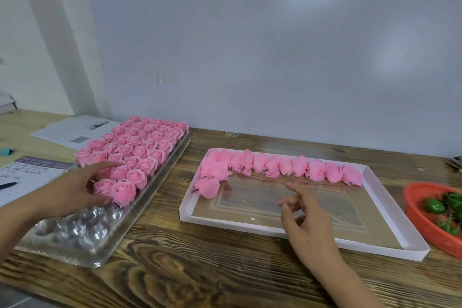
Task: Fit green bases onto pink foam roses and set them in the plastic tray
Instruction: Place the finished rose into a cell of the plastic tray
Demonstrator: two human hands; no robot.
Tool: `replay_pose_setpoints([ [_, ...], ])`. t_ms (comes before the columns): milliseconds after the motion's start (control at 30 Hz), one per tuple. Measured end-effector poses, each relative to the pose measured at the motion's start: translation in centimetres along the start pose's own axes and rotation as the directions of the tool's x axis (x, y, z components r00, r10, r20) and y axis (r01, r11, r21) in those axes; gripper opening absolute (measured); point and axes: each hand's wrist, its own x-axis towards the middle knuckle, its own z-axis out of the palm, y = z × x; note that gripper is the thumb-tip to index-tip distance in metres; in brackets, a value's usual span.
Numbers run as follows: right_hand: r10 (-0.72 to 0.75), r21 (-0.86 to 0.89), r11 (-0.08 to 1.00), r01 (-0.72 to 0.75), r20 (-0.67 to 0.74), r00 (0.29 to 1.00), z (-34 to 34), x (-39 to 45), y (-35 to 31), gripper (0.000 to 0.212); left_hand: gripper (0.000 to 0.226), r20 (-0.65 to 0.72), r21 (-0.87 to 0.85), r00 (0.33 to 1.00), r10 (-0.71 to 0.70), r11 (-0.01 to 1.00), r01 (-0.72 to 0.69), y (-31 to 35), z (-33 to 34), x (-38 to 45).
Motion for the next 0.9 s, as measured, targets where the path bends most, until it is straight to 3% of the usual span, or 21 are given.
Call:
replay_pose_setpoints([
  [633, 0.007, -0.015, 1.0, -0.007, 0.002, 1.0, -0.1, 0.0, 0.0, 0.053, 0.089, 0.061, 0.229, 0.998, 0.029, 0.972, -0.043, 1.2, 0.8, 0.2],
  [900, 0.008, -0.009, 1.0, -0.008, 0.0, 1.0, -0.1, 0.0, -0.2, 0.054, 0.092, 0.084, 0.407, 0.992, 0.098, 0.905, -0.124, 1.8, 0.1, 0.5],
])
